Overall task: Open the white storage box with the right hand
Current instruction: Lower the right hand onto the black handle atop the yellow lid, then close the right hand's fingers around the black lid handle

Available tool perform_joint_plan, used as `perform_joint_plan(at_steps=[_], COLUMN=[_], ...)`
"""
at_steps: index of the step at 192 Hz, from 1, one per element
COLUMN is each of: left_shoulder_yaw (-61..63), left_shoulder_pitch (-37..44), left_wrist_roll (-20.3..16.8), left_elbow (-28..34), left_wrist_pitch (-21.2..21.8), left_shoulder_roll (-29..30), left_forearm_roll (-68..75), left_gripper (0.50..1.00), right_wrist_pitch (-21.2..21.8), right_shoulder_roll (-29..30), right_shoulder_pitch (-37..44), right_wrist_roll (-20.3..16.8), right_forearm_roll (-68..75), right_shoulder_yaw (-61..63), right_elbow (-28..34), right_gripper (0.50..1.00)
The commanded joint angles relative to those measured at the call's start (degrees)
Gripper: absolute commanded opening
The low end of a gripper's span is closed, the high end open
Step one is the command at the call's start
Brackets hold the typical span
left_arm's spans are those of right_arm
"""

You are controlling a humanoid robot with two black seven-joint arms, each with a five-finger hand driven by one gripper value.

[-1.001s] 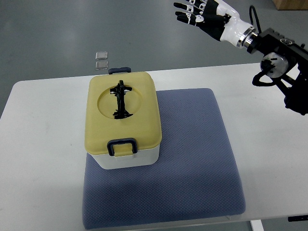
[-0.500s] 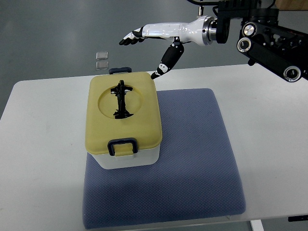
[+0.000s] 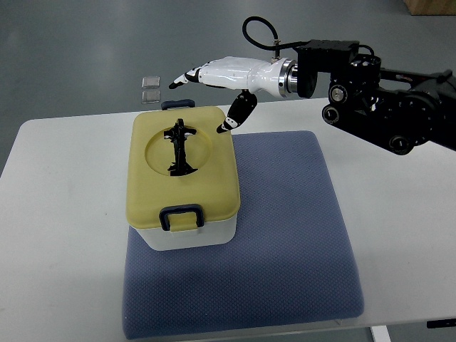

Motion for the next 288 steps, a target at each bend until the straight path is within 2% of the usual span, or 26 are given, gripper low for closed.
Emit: perform_joint_plan(at_steps=[1, 50, 104, 138, 209, 223, 272, 288], left_shoulder_yaw=[0.00, -0.09, -0.09, -0.09, 0.00, 0.00, 0.00, 0.00], left_shoulder_pitch=[0.00, 0.08, 0.08, 0.08, 0.08, 0.08, 0.08, 0.08], left_wrist_roll=[0.00, 0.00, 0.00, 0.00, 0.17, 0.17, 0.26, 0.26], left_elbow=[-0.05, 0.04, 0.13, 0.13, 0.13, 0.13, 0.22, 0.22], left_wrist_pitch=[0.00, 0.00, 0.00, 0.00, 0.00, 0.09, 0.09, 0.09], left_shoulder_roll=[0.00, 0.00, 0.00, 0.00, 0.00, 0.00, 0.00, 0.00], left_forearm_roll=[0.00, 0.00, 0.00, 0.00, 0.00, 0.00, 0.00, 0.00], left_gripper=[1.000, 1.000, 1.000, 1.000, 1.000, 1.000, 1.000, 1.000], right_wrist_pitch=[-2.26, -3.84, -5.69, -7.10, -8.94, -9.65, -9.82, -9.91], right_shoulder_roll=[1.02, 2.34, 3.66, 4.63, 5.77, 5.95, 6.56, 6.82], right_shoulder_pitch=[-0.87, -2.10, -3.68, -4.47, -5.71, -6.06, -6.58, -6.58], right_wrist_roll=[0.72, 2.12, 2.21, 2.82, 3.00, 3.00, 3.09, 3.09], right_forearm_roll=[-0.02, -0.19, -0.19, -0.19, -0.11, -0.11, 0.07, 0.07], right_shoulder_yaw=[-0.03, -0.12, -0.12, -0.03, 0.14, 0.14, 0.67, 0.76], right_elbow=[0.08, 0.26, 0.26, 0.35, 0.35, 0.35, 0.35, 0.35], right_gripper=[0.913, 0.901, 0.901, 0.877, 0.866, 0.838, 0.791, 0.758])
